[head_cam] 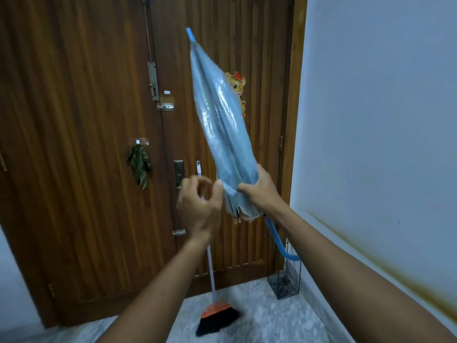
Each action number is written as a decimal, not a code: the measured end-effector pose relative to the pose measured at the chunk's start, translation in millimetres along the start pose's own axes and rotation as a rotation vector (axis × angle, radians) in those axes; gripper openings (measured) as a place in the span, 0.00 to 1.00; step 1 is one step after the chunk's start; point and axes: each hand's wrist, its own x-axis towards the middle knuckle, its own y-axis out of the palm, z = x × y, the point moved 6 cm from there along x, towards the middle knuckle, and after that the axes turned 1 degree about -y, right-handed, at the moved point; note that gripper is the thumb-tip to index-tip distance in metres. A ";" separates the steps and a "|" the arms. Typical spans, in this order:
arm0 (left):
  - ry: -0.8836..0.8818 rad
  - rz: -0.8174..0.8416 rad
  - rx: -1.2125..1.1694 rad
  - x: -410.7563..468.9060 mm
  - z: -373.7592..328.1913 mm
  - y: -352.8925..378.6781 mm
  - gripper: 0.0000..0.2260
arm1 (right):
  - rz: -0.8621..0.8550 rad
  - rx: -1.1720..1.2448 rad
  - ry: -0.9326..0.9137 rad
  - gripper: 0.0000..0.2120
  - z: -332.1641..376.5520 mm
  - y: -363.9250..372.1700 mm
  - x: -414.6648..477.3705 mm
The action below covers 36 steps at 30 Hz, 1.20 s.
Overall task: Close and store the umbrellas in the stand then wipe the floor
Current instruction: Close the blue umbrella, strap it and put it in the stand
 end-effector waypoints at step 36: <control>-0.021 0.573 0.544 -0.4 72.2 18.1 0.13 | 0.253 -1.658 -0.414 0.33 71.0 31.2 22.4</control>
